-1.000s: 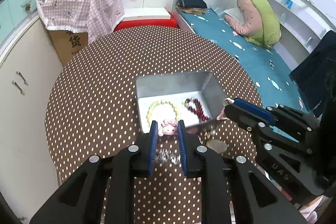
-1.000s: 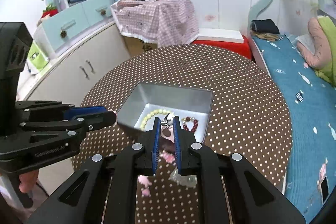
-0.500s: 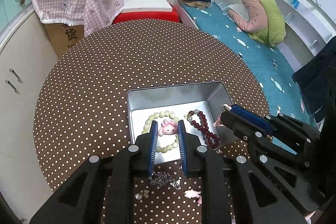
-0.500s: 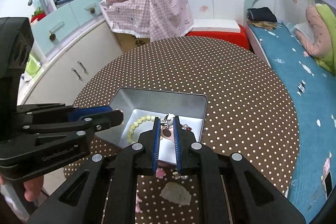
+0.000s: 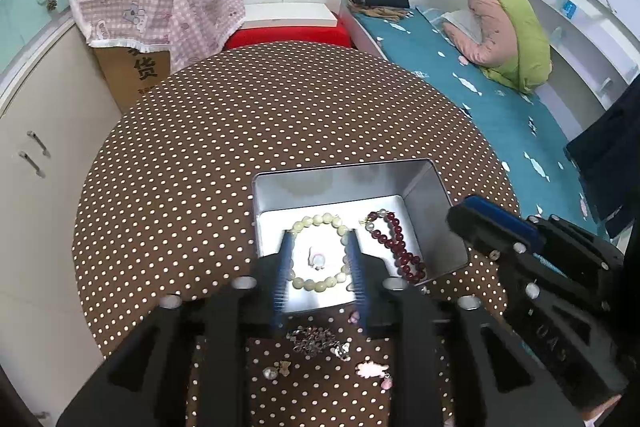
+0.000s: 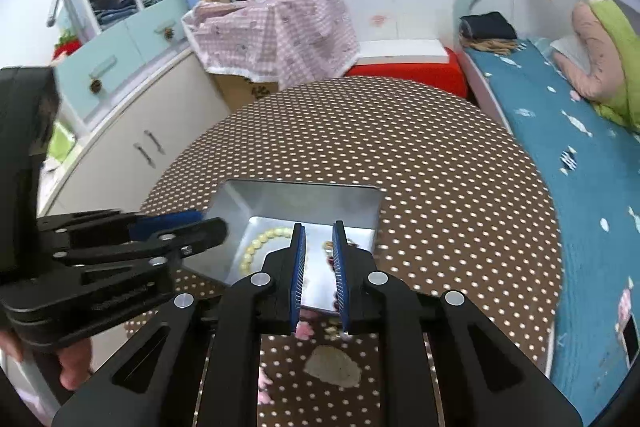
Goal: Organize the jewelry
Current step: 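Open the right tool to drop its charm into the tray, then grasp the pale jade pendant with the right tool while the left tool grasps a pearl charm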
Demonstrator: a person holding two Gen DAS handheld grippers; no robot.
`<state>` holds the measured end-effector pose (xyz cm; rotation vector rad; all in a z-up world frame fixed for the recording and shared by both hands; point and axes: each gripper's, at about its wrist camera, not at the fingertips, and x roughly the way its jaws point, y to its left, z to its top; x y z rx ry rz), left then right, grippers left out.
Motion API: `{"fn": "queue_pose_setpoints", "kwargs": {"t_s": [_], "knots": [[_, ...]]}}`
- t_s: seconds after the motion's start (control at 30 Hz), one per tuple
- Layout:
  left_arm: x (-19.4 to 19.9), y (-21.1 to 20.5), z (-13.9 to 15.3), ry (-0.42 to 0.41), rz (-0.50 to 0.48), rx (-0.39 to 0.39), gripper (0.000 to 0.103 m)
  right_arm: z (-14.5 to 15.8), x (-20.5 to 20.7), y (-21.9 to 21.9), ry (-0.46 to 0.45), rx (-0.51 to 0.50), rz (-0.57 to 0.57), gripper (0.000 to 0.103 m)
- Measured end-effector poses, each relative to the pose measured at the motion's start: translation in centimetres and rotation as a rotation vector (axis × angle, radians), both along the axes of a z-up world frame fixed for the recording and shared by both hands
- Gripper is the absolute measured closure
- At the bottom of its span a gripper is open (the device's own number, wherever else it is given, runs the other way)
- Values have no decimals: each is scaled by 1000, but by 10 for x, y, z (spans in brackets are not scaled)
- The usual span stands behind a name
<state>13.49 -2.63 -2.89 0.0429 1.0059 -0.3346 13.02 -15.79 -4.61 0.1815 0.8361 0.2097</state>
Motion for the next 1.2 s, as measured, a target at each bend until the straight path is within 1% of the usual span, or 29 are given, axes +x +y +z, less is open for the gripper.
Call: {"fn": "queue_pose_setpoints", "kwargs": {"t_s": [0.03, 0.1, 0.13, 0.17, 0.2, 0.27, 0.33, 0.47, 0.6, 0.77, 0.93, 1.1, 1.17, 1.2], "knots": [[-2, 2, 1, -8, 4, -3, 62, 0, 0, -2, 5, 3, -6, 87], [-4, 7, 3, -13, 10, -6, 61, -3, -2, -7, 17, 12, -21, 85], [-6, 11, 4, -16, 15, -9, 61, -4, -4, -10, 24, 8, -31, 82], [-8, 14, 5, -17, 18, -9, 60, -5, -6, -11, 29, 5, -38, 71], [-10, 17, 4, -19, 26, -4, 60, -7, -8, -14, 32, 1, -51, 50], [-13, 23, 2, -17, 36, 1, 57, -8, -17, -21, 19, 1, -97, 31], [-15, 30, -1, -7, 49, 10, 56, -10, -22, -26, 12, -4, -118, 31], [-19, 41, -8, 13, 73, 13, 55, -19, -31, -32, 43, -40, -146, 30], [-27, 52, -18, 38, 88, 22, 55, -30, -41, -32, 73, -60, -141, 27], [-36, 61, -35, 80, 98, 27, 55, -47, -51, -24, 126, -74, -102, 27], [-47, 63, -53, 129, 83, 43, 55, -65, -58, -14, 174, -87, -68, 27], [-55, 55, -77, 193, 71, 41, 55, -77, -59, -10, 216, -50, -56, 27], [-61, 52, -79, 159, 71, 43, 55, -80, -58, -7, 225, -56, -55, 27], [-62, 50, -81, 167, 67, 46, 54, -81, -58, -5, 226, -58, -49, 27]]}}
